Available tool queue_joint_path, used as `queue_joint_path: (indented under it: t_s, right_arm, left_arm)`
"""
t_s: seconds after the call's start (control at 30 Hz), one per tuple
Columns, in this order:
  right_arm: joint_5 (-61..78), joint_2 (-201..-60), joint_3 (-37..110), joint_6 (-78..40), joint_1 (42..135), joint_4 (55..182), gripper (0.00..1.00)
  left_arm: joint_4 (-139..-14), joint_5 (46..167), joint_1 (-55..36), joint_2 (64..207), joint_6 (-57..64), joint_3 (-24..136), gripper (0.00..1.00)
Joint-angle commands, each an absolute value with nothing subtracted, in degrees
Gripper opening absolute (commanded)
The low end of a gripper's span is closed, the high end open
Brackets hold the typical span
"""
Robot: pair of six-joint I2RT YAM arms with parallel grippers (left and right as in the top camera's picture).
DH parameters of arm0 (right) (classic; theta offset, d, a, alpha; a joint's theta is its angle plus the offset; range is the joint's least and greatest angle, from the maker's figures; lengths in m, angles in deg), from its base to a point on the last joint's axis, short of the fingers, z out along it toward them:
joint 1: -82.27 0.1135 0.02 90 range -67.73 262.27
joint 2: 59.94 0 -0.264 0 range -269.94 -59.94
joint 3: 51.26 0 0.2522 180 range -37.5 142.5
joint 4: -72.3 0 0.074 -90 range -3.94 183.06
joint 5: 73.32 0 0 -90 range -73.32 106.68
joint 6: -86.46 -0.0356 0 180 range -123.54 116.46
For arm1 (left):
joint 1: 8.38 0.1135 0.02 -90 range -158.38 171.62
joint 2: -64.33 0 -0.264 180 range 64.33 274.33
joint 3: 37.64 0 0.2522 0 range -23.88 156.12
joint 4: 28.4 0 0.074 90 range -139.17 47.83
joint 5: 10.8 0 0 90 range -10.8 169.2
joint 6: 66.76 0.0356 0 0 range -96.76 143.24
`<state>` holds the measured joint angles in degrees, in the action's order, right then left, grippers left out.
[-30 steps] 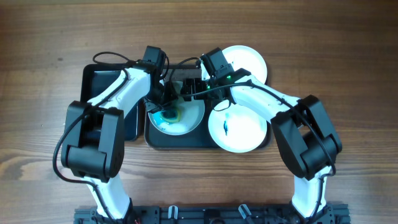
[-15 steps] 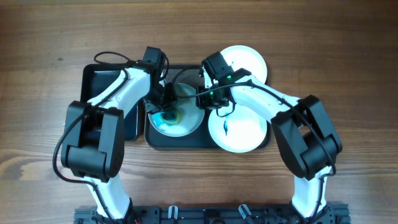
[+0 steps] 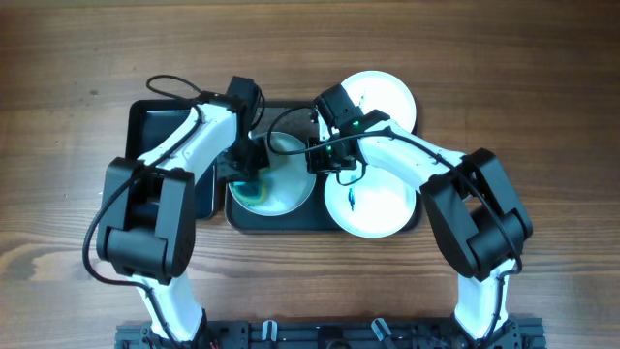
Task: Clean dirty plates on tray and stack at the side
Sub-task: 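Scrub the plate surface with the sponge while the right gripper holds it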
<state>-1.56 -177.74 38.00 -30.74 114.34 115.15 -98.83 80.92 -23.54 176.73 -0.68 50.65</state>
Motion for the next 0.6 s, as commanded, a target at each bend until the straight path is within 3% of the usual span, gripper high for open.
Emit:
queue_joint_path:
  t_s: [0.0,0.3,0.57]
  right_arm:
    - [-1.45,-179.07,36.60,-32.66,114.54,115.32,0.04]
    - [-7.87,-179.11,36.60,-35.00,114.45,117.20,0.04]
    - [-10.06,-179.11,33.30,-36.75,112.42,115.54,0.04]
  left_arm:
    - [-100.18,71.82,-26.20,177.48,-4.51,52.22,0.04]
    - [-91.31,89.22,-34.90,177.61,-7.72,49.18,0.04]
    - [-90.00,80.72,-27.80,177.59,-12.00,49.20,0.04]
